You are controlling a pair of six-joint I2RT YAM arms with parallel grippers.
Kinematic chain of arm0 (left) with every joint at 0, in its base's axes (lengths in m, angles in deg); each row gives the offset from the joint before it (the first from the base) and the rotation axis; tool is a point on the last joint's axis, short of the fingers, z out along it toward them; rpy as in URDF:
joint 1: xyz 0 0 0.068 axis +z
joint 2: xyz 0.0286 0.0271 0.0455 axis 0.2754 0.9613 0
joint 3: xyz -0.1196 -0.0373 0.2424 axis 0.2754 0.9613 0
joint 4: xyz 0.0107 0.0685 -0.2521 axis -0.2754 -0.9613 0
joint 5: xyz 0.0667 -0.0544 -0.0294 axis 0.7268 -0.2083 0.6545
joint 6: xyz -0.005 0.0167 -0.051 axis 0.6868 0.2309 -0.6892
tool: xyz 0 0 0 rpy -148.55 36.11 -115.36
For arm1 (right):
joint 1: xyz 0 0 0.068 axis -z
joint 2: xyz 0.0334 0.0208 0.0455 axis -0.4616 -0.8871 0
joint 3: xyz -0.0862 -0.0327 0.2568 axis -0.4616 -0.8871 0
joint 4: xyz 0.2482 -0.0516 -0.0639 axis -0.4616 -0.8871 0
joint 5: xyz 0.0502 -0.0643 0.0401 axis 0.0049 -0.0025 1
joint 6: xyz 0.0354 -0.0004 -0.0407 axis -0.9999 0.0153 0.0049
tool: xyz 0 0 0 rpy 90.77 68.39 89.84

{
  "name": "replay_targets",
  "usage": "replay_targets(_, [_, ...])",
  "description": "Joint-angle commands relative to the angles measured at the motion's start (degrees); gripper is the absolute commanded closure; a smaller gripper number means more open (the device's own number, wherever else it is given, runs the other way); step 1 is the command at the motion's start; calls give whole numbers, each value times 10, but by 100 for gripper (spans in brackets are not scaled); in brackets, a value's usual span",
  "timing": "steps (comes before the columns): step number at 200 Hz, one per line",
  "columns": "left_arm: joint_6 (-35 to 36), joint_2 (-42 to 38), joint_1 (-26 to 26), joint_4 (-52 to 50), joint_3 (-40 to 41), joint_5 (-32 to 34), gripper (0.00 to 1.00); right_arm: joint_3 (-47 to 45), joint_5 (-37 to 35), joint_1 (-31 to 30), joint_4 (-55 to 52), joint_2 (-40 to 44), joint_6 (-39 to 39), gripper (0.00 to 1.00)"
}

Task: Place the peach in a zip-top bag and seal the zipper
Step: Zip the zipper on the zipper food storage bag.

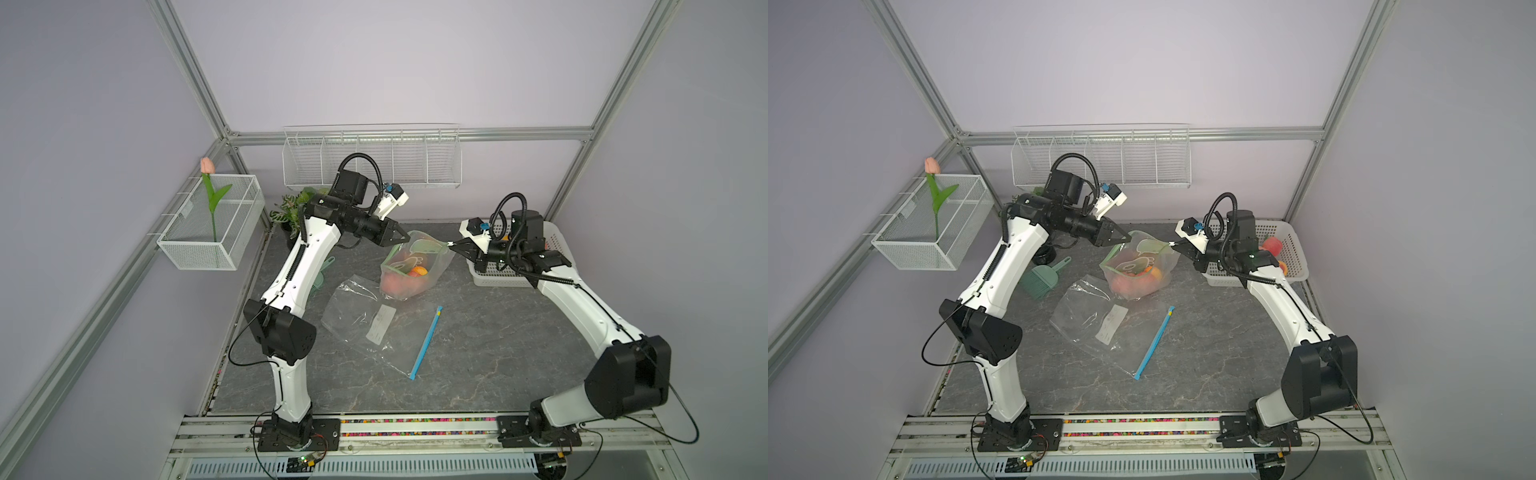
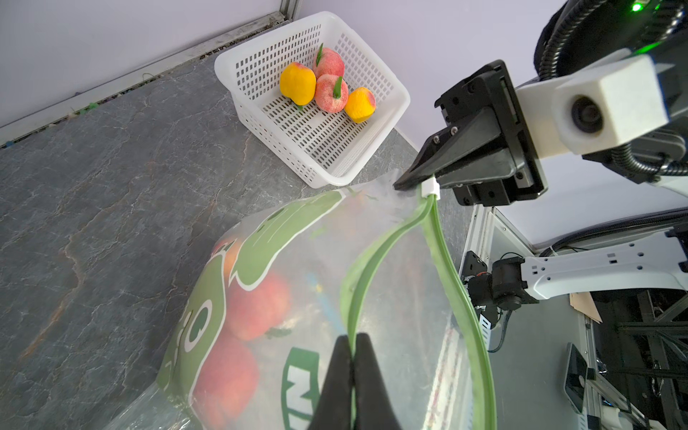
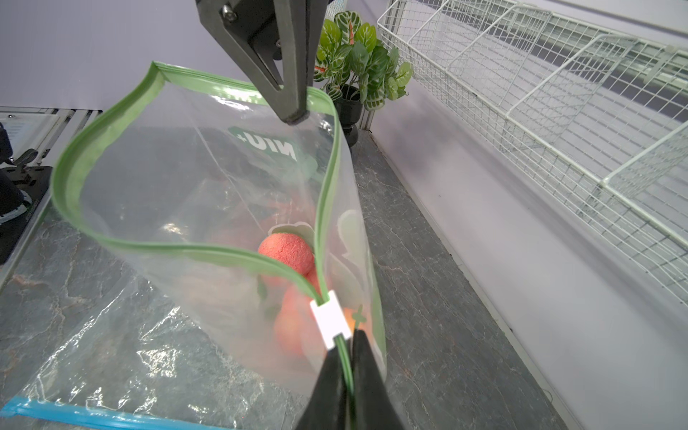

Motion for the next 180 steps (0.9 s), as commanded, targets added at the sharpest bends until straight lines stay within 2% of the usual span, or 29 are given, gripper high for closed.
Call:
replay_targets(1, [-3, -12, -2, 13, 1, 8, 90, -4, 6, -1, -17, 24, 22, 93])
replay_targets(15, [-2, -18, -9, 20, -2, 32, 72, -2, 4, -2, -20, 28, 17, 93])
replay_targets(30, [5, -24, -26, 27, -10, 76, 58, 5, 10, -2, -32, 30, 15, 93])
replay_targets(49, [19, -25, -51, 36, -29, 128, 46, 15, 21, -4, -51, 29, 11, 93])
replay_targets(65, [20, -27, -67, 59, -33, 145, 39, 24, 30, -5, -63, 25, 3, 93])
replay_targets(99, [21, -36, -80, 124, -19, 130, 32, 31, 39, -11, -68, 21, -8, 93])
replay_targets(134, [54, -34, -96, 135, -20, 110, 27, 39, 42, -16, -68, 20, -19, 93])
replay_targets(180, [106, -20, -124, 123, -29, 114, 29, 49, 45, -19, -74, 16, -19, 93])
